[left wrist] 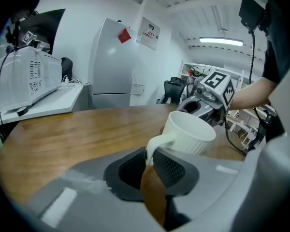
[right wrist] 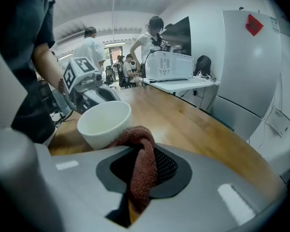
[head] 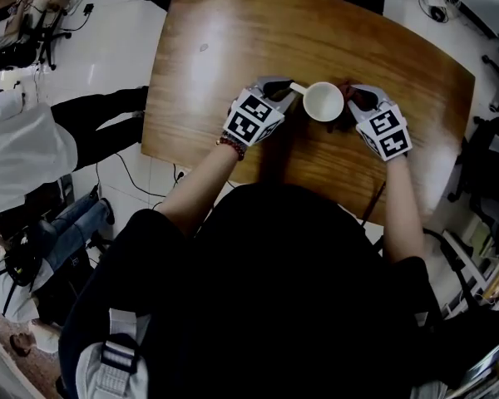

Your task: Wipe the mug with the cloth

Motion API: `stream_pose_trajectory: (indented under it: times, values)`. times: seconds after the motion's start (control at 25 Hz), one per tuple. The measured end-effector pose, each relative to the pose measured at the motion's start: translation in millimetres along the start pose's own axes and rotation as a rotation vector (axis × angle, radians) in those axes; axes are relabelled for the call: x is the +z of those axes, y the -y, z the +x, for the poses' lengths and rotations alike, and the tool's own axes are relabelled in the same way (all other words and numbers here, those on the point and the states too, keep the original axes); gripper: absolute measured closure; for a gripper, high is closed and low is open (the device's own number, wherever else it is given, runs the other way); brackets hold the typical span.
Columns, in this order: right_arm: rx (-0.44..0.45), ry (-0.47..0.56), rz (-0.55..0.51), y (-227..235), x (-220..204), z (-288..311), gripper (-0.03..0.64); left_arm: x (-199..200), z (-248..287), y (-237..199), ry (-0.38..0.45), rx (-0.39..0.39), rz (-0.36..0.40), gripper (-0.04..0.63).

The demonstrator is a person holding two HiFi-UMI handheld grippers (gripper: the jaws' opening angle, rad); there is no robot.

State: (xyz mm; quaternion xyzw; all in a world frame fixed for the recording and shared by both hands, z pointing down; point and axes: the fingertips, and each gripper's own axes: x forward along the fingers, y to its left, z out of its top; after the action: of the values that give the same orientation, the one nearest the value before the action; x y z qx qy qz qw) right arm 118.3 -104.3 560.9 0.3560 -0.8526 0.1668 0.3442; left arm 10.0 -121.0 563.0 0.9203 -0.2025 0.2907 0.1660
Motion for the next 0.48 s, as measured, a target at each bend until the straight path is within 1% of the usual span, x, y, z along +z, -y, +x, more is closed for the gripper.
stream_pose_trajectory:
  times: [0.08,0.2,0.32,0.48]
  values:
    - [-0.006,-0.033,0.019,-1.1,-8.4,8.9,0.565,-1.3,-2.0,-1.0,-0.004,0.011,-0.006,0.545]
    - [-0.037,-0.070,0.027,-1.6,-20.9,16.8,0.565,-4.6,-4.6,0.8,-0.027,0.012,0.012,0.545]
    - [-0.081,-0.066,0.013,-2.6,-16.7,8.7,0.565,-5.4,-7.6,3.3,-0.040,0.012,0.030,0.545]
    - [-0.122,-0.017,0.000,-9.0,-5.9,-19.3,0.565,-9.9,-9.4,7.6,-0.068,0.022,0.050,0.543]
